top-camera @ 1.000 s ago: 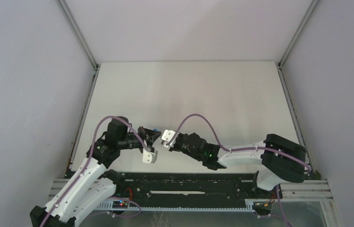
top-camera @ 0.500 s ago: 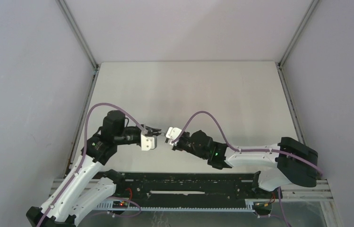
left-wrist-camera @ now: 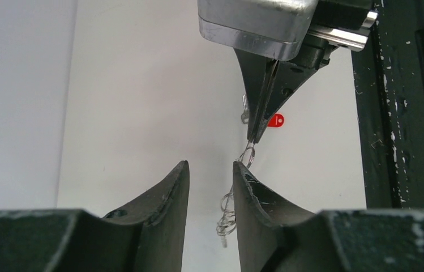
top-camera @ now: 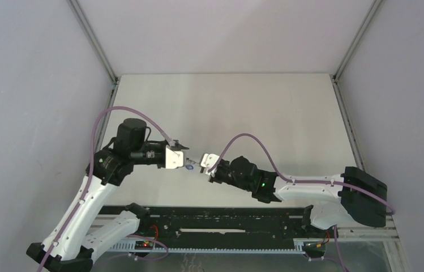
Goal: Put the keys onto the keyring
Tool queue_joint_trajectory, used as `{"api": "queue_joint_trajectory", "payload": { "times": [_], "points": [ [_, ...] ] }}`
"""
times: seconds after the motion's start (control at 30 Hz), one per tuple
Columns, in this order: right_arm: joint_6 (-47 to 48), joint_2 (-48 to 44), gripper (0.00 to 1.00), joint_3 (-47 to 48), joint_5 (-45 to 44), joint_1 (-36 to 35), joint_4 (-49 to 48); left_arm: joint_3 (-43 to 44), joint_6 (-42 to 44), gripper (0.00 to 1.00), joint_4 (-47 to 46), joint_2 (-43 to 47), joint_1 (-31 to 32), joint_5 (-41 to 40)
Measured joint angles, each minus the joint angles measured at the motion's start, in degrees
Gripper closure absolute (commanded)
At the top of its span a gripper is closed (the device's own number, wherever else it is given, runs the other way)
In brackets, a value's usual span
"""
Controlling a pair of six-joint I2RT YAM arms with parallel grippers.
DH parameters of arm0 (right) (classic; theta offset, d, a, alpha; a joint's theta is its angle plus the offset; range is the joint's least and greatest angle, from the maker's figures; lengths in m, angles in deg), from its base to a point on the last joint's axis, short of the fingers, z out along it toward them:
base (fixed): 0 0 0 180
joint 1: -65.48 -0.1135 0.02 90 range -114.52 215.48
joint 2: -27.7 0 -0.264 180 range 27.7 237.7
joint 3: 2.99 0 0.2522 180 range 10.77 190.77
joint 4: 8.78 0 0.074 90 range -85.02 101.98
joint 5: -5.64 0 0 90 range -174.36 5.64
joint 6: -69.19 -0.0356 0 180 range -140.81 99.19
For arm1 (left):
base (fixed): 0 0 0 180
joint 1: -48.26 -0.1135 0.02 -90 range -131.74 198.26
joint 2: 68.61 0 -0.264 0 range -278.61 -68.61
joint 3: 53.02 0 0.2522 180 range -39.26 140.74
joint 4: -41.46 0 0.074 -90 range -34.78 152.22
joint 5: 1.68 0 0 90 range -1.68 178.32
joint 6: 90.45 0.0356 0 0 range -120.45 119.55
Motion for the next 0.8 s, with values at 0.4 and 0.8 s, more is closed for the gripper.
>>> {"api": "queue_joint_trajectory", "payload": {
  "times": [0.4,0.8],
  "points": [
    [-10.2,-6.5,1.00,1.8,15.0,5.4,13.4,2.1,9.4,0.63,9.7,-0.8,1.6,-1.7],
    [-12.0,-7.1,1.00,3.3,19.4,5.8,18.2,3.1,1.1,0.56,6.6,-3.6,3.8,-1.8]
  ]
}}
